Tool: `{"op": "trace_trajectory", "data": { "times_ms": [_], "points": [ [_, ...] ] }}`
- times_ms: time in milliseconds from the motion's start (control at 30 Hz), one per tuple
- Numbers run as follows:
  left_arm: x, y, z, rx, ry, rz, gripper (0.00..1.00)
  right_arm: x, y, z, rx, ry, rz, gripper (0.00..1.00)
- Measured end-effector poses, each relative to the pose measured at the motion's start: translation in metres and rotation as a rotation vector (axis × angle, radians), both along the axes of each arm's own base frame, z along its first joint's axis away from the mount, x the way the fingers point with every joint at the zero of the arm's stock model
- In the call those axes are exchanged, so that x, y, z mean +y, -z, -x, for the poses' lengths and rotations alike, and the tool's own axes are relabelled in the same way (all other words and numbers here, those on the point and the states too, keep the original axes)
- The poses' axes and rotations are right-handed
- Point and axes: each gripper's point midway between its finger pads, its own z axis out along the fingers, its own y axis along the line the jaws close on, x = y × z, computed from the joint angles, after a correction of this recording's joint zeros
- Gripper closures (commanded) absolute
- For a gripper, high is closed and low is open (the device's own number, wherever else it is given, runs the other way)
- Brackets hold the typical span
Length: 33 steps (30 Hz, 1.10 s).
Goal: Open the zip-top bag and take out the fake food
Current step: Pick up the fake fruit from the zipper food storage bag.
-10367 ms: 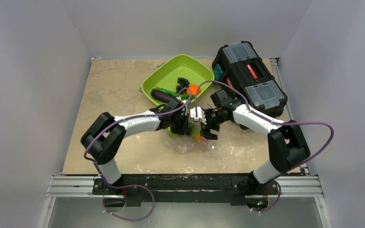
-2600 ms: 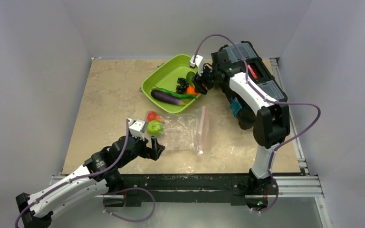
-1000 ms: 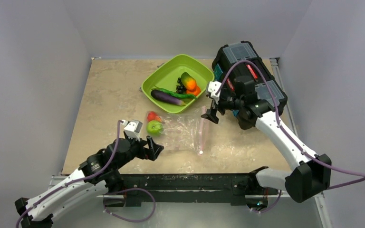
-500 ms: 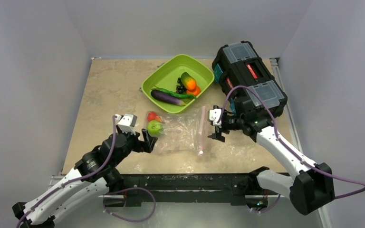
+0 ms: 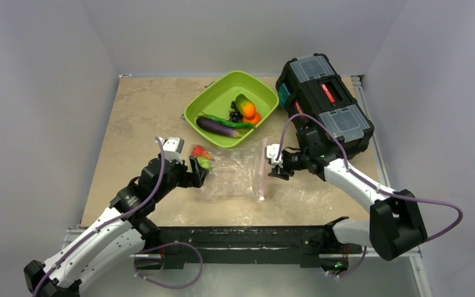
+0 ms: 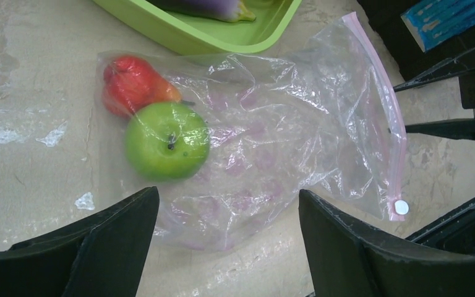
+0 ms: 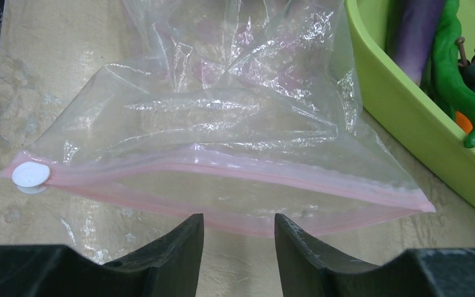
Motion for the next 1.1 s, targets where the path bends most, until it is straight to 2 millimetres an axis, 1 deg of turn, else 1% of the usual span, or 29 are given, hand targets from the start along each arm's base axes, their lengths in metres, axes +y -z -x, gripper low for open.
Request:
{"op": "trace_trajectory", "data": {
  "times_ms": [100,133,267,333,433,533,633,700,767,800,867,933,967,1033,1067,1100],
  "points": [
    [0.002,0.002,-0.007,0.002,-0.014,0.021,0.39,0.006,-0.002,-0.001,-0.015,-0.011,-0.007,0.55],
    [0.003,0.004,-0.011,0.004,-0.025,0.028,0.45,0.009,-0.003,-0.001,-0.022,-0.014,-0.01,0.55],
    [0.008,0.022,-0.03,0.064,-0.056,0.036,0.64,0.021,-0.004,-0.003,-0.044,-0.022,-0.015,0.55],
    [0.009,0.037,-0.037,0.116,-0.065,0.023,0.68,0.026,-0.003,-0.004,-0.052,-0.022,-0.011,0.55],
    [0.009,0.058,-0.04,0.189,-0.066,-0.006,0.76,0.032,0.0,-0.007,-0.056,-0.019,-0.01,0.53],
    [0.011,0.077,-0.04,0.248,-0.074,-0.04,0.77,0.035,0.005,-0.009,-0.053,-0.014,-0.001,0.51],
    [0.015,0.086,-0.042,0.273,-0.095,-0.069,0.78,0.037,0.011,-0.011,-0.049,-0.005,0.014,0.51],
    [0.016,0.086,-0.043,0.27,-0.104,-0.074,0.78,0.037,0.014,-0.012,-0.05,0.001,0.022,0.5],
    [0.018,0.081,-0.045,0.25,-0.112,-0.068,0.77,0.037,0.016,-0.014,-0.054,0.007,0.028,0.5],
    [0.018,0.077,-0.045,0.237,-0.114,-0.063,0.77,0.038,0.016,-0.015,-0.056,0.009,0.03,0.5],
    [0.021,0.063,-0.048,0.184,-0.129,-0.049,0.77,0.037,0.016,-0.017,-0.063,0.018,0.033,0.5],
    [0.023,0.055,-0.051,0.155,-0.143,-0.041,0.78,0.037,0.015,-0.018,-0.068,0.022,0.035,0.5],
    [0.026,0.051,-0.054,0.144,-0.155,-0.038,0.8,0.037,0.016,-0.018,-0.067,0.023,0.036,0.5],
    [0.03,0.049,-0.062,0.142,-0.184,-0.042,0.9,0.037,0.017,-0.018,-0.065,0.025,0.04,0.5],
    [0.032,0.05,-0.066,0.148,-0.196,-0.045,0.95,0.037,0.017,-0.018,-0.065,0.026,0.041,0.5],
    [0.034,0.051,-0.07,0.157,-0.209,-0.052,0.97,0.037,0.017,-0.018,-0.065,0.026,0.042,0.5]
  ]
}}
